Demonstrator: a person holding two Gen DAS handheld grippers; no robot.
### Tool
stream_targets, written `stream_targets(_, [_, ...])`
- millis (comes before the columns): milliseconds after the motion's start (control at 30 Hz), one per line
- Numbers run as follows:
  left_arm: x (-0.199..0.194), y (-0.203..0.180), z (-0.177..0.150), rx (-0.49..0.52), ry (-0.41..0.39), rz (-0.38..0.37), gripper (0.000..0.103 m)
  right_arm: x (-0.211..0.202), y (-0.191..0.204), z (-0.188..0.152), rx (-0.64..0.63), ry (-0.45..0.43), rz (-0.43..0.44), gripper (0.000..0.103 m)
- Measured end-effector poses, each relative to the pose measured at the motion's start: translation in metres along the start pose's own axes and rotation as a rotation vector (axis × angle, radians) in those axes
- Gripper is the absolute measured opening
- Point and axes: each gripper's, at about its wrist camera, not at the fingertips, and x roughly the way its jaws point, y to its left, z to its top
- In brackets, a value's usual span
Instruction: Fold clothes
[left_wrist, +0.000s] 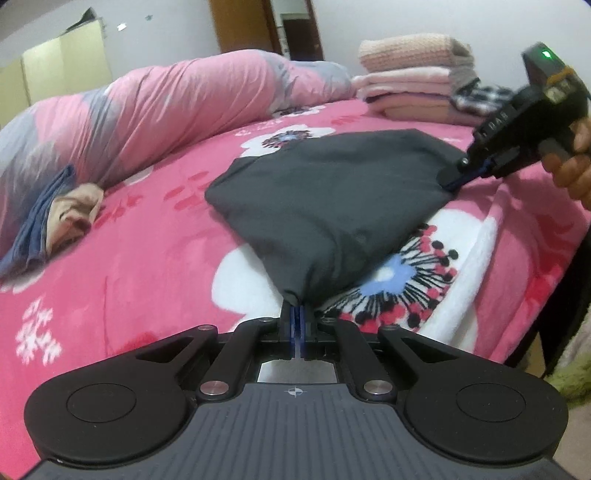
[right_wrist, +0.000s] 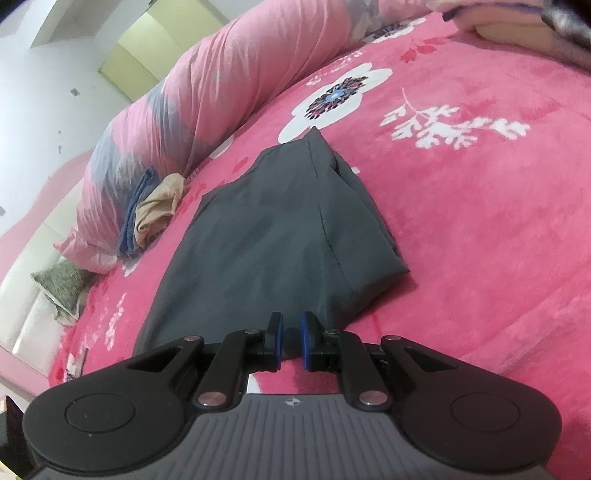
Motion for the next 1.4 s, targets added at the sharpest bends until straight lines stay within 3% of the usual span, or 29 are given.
stream_targets(300, [-0.022,0.032,-0.005,-0.234,-0.005,0.075,0.002,-0.011,0.014,0.002,-0.113,-0.019,-0.025,0.011])
stream_targets(433, [-0.029,0.033,0.004,-0.317,-0.032,-0.002,0.004,-0.015,0.044,-0.001,-0.245,-0.040,0.042,0.011])
stream_targets(500, [-0.024,0.034,0.007,-0.383,-0.009,-0.089,0.019,-0.010,0.060,-0.005,-0.308,-0.034,0.067,0.011])
stream_targets(567, [-0.014,0.036,0.005,-0.497,0.026,-0.170,0.026,-0.003,0.069,-0.009,-0.296,0.002,0.104,0.011])
stream_targets(667, [-0.002,0.049,-0.011,-0.771,0.074,-0.256,0.030,0.007,0.063,-0.011,-0.159,0.079,0.172,0.014])
stream_targets(700, [0.000,0.055,-0.018,-0.876,0.074,-0.288,0.032,0.010,0.055,-0.011,-0.074,0.111,0.194,0.021])
stream_targets(767, [0.005,0.065,-0.035,-1.069,0.045,-0.348,0.039,0.017,0.038,-0.013,0.086,0.169,0.225,0.034])
stream_targets(833, [0.009,0.069,-0.044,-1.175,0.015,-0.378,0.042,0.024,0.021,-0.013,0.214,0.191,0.236,0.036])
stream_targets(933, [0.018,0.067,-0.043,-1.185,-0.020,-0.360,0.041,0.033,0.003,-0.011,0.340,0.176,0.224,0.035])
stream_targets(1033, [0.021,0.061,-0.034,-1.153,-0.065,-0.307,0.031,0.043,-0.004,-0.009,0.414,0.145,0.230,0.031])
stream_targets(1100, [0.022,0.061,-0.030,-1.157,-0.093,-0.289,0.007,0.046,-0.003,-0.008,0.412,0.115,0.213,0.017])
stream_targets(1200, [0.013,0.063,-0.018,-1.138,-0.160,-0.269,0.002,0.043,0.003,-0.008,0.396,0.074,0.210,0.005])
stream_targets(1300, [0.006,0.069,-0.011,-1.108,-0.183,-0.277,0.000,0.036,0.009,-0.006,0.356,0.051,0.207,0.004])
stream_targets(1400, [0.007,0.071,-0.016,-1.092,-0.153,-0.265,0.000,0.030,0.013,-0.003,0.312,0.035,0.202,0.004])
